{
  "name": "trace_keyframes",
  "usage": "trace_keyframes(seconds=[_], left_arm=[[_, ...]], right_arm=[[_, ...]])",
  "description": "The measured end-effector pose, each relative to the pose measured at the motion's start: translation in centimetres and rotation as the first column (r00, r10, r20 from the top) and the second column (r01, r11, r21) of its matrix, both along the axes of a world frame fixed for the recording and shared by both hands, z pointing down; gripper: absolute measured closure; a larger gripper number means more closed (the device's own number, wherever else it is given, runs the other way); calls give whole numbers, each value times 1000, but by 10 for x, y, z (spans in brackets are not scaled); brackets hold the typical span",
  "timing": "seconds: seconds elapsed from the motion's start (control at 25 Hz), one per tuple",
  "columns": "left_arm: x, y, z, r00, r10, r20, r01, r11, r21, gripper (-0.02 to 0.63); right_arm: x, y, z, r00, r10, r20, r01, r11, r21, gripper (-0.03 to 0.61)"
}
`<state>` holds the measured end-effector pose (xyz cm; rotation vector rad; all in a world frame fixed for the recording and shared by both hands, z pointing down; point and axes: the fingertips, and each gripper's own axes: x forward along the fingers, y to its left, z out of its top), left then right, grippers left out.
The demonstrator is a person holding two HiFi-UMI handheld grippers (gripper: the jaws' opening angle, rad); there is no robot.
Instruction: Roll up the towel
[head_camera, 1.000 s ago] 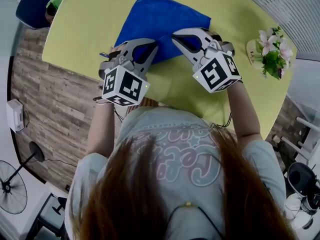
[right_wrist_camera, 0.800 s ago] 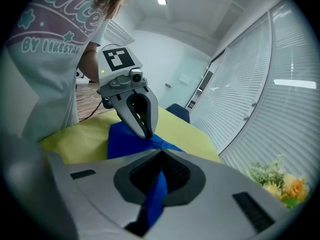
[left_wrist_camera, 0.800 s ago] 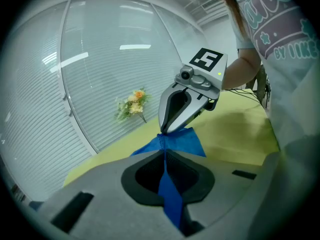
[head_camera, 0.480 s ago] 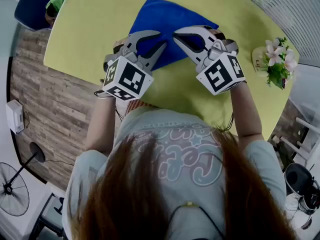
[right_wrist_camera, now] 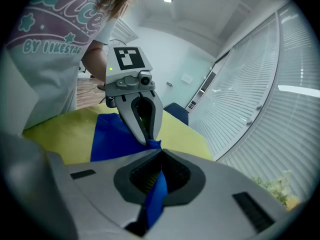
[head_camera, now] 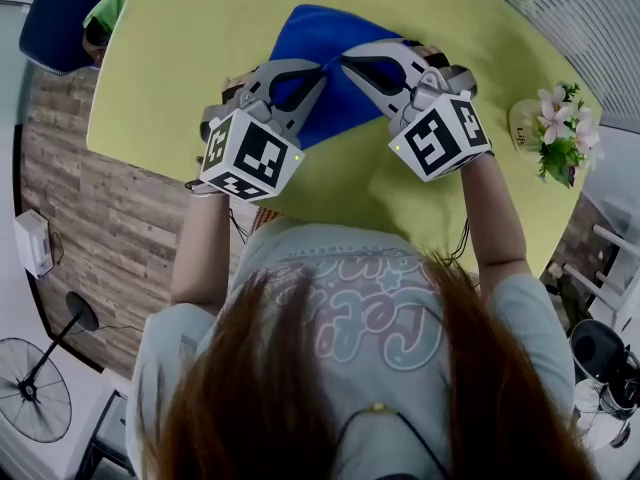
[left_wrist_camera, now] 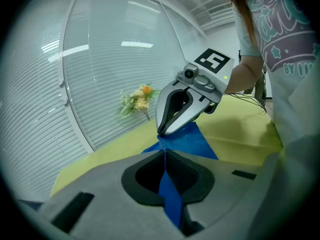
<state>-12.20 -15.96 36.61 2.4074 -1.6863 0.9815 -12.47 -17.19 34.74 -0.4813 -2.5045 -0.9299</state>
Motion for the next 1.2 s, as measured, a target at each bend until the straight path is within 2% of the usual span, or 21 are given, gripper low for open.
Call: trace_keyframes(seconds=[0.4,0.96,1.2], left_arm=[[-39,-14,0,999,-33,-22,33,999,15,597],[-78,-34,12,998,-47,-47,46,999,-9,597],[-93,-47,27,998,-62,-20,61,997,-40,597]], right_arm=[[-40,-15,1,1000,9,-11,-9,999,35,571],[-83,-34,12,998,61,-33,-60,997,45,571],[-98,-46,26,994,91,-56,-87,993,77,571]])
